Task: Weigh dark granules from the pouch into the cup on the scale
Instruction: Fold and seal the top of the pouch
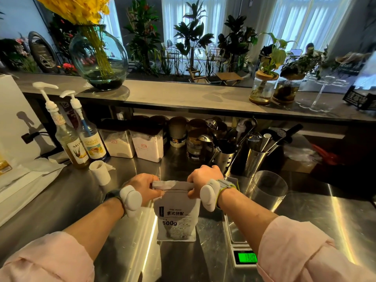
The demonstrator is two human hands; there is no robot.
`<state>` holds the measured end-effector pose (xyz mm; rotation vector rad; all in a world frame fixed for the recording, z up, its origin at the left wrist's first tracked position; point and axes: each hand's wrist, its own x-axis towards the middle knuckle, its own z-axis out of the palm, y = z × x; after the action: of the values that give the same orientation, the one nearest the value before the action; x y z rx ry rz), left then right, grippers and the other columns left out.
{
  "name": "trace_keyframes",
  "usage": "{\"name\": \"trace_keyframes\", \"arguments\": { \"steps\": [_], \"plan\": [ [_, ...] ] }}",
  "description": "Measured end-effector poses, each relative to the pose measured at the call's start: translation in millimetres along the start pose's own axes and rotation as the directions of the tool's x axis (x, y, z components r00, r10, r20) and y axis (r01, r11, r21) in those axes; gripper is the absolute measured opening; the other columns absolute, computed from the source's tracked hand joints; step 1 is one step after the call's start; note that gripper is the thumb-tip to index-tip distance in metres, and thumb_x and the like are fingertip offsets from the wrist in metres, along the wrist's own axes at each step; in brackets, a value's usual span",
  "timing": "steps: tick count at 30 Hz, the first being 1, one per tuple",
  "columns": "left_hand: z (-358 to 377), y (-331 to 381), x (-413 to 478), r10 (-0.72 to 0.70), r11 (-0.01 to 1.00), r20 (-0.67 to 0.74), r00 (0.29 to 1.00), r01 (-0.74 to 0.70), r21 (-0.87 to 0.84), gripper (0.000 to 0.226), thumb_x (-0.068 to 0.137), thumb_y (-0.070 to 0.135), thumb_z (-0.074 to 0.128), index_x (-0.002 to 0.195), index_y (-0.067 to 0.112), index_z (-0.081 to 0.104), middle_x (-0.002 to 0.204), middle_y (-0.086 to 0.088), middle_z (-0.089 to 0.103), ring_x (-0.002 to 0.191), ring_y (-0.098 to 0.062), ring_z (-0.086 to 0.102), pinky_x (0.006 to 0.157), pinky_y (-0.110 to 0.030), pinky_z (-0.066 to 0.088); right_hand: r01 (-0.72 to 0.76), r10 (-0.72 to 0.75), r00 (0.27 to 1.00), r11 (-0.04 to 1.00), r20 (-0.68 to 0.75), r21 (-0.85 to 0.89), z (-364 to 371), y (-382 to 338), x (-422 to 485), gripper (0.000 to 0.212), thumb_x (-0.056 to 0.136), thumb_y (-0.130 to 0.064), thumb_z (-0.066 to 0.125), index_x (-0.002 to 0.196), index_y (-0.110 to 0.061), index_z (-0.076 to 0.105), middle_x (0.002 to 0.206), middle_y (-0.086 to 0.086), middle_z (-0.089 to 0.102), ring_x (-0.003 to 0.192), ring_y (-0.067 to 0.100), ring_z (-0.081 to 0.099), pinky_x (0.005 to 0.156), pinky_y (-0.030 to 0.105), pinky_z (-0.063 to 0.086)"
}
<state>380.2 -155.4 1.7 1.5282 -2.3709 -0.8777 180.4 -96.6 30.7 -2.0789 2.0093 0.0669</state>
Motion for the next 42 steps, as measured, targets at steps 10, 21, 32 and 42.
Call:
{"name": "trace_keyframes", "arguments": {
  "steps": [10,21,32,42],
  "plan": [
    [-13,30,45,0.059,0.998,-0.031,0.998,-0.058,0.040,0.013,0.080,0.025,0.066,0.069,0.024,0.059,0.070,0.001,0.064,0.071,-0.016,0.060,0.065,-0.030,0.048,-0.075,0.074,0.997,0.995,-0.014,-0.073,-26,32,11,0.021,0.084,-0.035,0.063,0.099,-0.021,0.066,0.084,0.001,0.054,0.083,0.023,0.050,0.071,0.034,0.038],
    [0,59,125,0.013,0.994,-0.156,0.988,-0.029,-0.101,0.011,0.080,0.023,0.064,0.070,0.026,0.061,0.075,-0.005,0.068,0.074,-0.023,0.063,0.069,-0.036,0.052,-0.268,0.263,0.962,0.962,-0.073,-0.057,-58,86,64,0.019,0.089,-0.019,0.053,0.104,-0.014,0.064,0.106,0.008,0.064,0.106,0.031,0.055,0.075,0.039,0.038],
    [25,52,140,-0.063,0.945,-0.153,0.986,0.009,-0.326,0.039,0.085,0.004,0.053,0.121,0.018,0.055,0.097,0.001,0.063,0.083,-0.018,0.059,0.075,-0.028,0.048,-0.322,0.325,0.945,0.914,0.029,0.246,-47,110,71,0.033,0.083,-0.009,0.052,0.108,-0.022,0.068,0.105,0.007,0.069,0.095,0.030,0.063,0.086,0.043,0.054],
    [23,132,66,0.094,0.939,-0.284,0.954,-0.180,-0.293,0.049,0.080,0.004,0.052,0.123,0.027,0.051,0.125,-0.002,0.052,0.105,-0.017,0.053,0.085,-0.028,0.044,-0.259,0.330,0.937,0.880,-0.119,0.398,-63,137,11,0.032,0.088,-0.023,0.059,0.119,-0.017,0.065,0.121,0.004,0.067,0.110,0.024,0.061,0.085,0.026,0.044]
  ]
}}
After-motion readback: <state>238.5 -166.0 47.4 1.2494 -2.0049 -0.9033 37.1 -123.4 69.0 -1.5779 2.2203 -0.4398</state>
